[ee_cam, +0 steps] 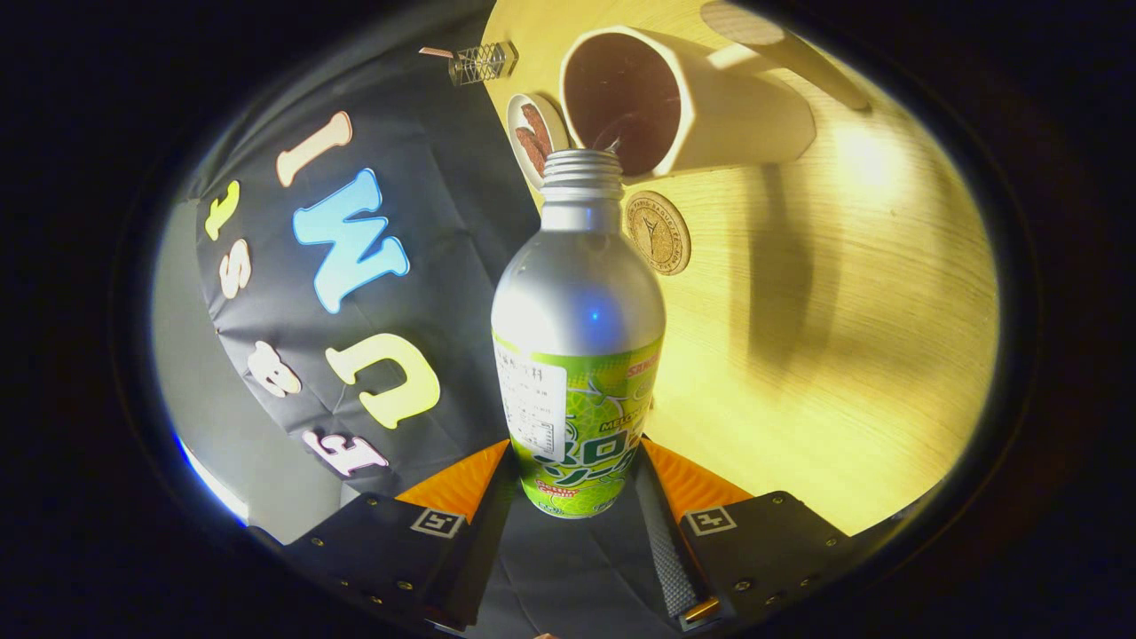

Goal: Take the bottle from table, then pour the juice into the cup, finally place the bottle on the coaster

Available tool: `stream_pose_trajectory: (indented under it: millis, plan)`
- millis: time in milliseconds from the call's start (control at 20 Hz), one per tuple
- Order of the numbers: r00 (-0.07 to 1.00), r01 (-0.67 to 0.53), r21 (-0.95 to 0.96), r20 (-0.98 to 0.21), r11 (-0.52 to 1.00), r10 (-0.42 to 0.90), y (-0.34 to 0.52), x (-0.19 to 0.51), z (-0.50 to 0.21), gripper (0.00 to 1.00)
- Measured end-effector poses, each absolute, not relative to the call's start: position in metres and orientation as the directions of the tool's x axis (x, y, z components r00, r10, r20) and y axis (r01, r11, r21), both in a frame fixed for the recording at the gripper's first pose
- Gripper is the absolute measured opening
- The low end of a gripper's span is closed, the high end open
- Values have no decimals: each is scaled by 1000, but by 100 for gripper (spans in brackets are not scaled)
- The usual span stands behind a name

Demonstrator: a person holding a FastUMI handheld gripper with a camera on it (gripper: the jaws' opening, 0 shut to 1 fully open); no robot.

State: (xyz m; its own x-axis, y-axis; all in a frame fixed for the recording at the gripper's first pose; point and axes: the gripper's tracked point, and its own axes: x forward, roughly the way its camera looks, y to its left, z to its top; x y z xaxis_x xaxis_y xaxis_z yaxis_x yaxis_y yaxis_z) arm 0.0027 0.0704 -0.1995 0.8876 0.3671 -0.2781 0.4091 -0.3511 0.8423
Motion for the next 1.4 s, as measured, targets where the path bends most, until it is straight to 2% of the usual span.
stream_pose_trajectory:
  millis: [1400]
  plan:
    - [900, 401, 781, -239, -479, 363, 65, 7, -181, 75]
